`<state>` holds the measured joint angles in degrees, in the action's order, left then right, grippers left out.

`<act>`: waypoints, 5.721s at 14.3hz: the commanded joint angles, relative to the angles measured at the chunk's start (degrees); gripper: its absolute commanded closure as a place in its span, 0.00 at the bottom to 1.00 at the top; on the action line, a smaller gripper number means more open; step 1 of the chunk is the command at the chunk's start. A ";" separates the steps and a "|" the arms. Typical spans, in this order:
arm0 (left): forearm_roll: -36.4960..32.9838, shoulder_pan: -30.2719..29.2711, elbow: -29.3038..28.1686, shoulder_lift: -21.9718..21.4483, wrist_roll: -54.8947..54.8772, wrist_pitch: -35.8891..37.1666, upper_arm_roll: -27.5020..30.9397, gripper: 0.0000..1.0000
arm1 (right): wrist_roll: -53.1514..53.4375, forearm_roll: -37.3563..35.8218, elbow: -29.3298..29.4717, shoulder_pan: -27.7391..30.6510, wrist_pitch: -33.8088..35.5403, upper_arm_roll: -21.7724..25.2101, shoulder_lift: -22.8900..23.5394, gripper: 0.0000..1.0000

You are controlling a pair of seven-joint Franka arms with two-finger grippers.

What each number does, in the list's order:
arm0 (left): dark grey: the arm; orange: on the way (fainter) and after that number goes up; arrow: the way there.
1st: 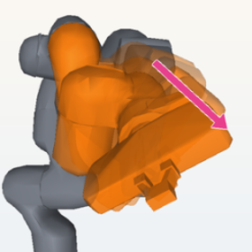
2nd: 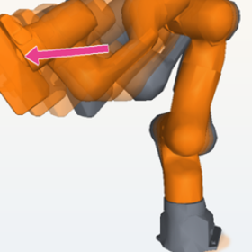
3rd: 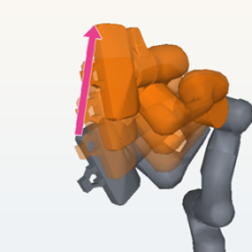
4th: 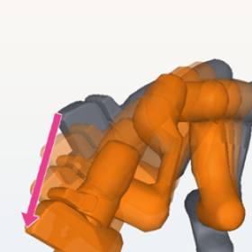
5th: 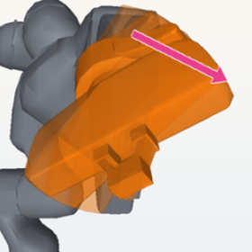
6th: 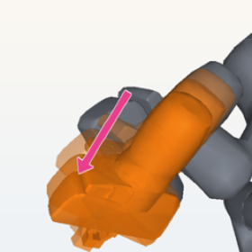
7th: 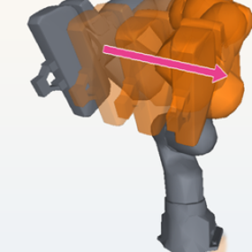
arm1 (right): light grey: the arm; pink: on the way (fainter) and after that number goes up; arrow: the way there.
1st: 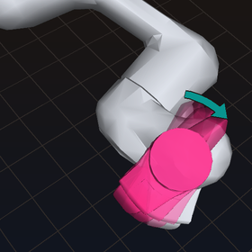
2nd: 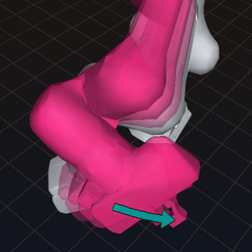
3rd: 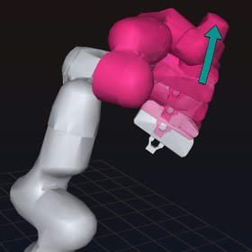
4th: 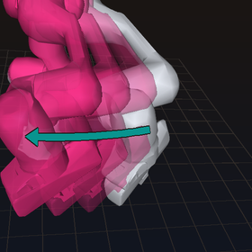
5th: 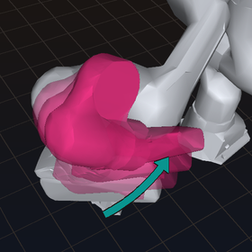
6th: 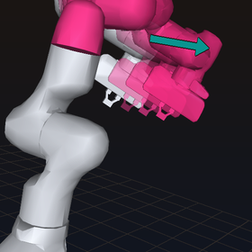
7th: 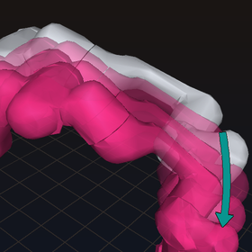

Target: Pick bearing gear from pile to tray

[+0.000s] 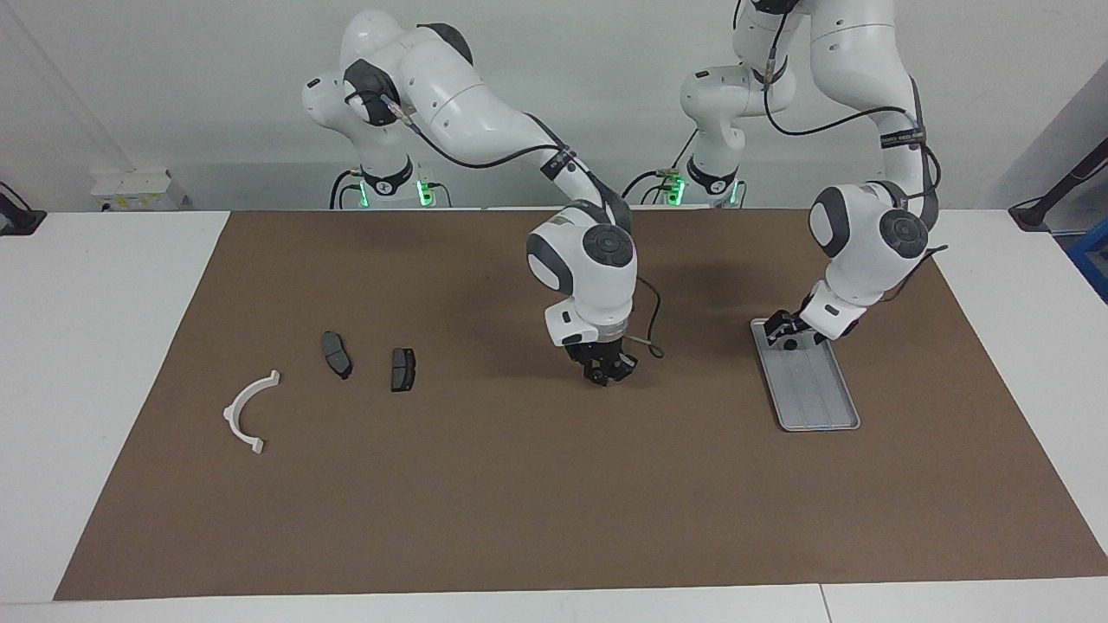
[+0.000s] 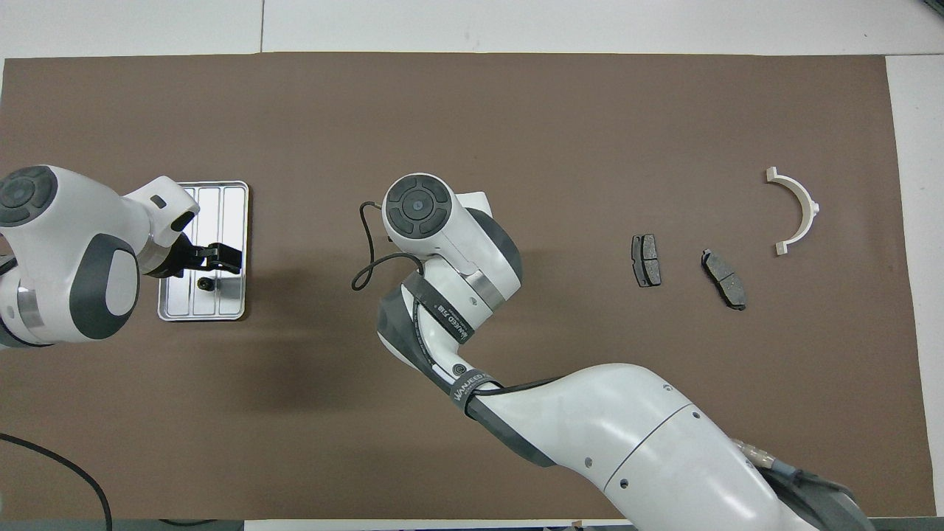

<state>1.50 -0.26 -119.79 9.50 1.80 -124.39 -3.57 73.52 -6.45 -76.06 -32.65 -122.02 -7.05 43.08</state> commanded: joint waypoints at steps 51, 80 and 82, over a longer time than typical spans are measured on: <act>-4.14 34.27 25.22 22.76 60.34 -1.21 2.25 0.19 | -76.77 5.92 -15.70 30.10 34.66 5.81 -45.81 0.00; 0.25 -1.24 12.57 12.82 4.44 -4.19 2.16 0.86 | -72.99 6.09 -15.70 30.45 35.36 5.64 -47.38 0.00; 0.43 -1.06 12.57 12.82 4.53 -4.11 2.16 0.85 | -72.99 6.09 -15.70 30.54 35.36 5.64 -47.48 0.00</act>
<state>0.56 -1.94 -104.18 24.49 6.37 -127.04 -1.71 -0.46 -1.52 -91.61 -2.67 -87.55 -1.14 -3.47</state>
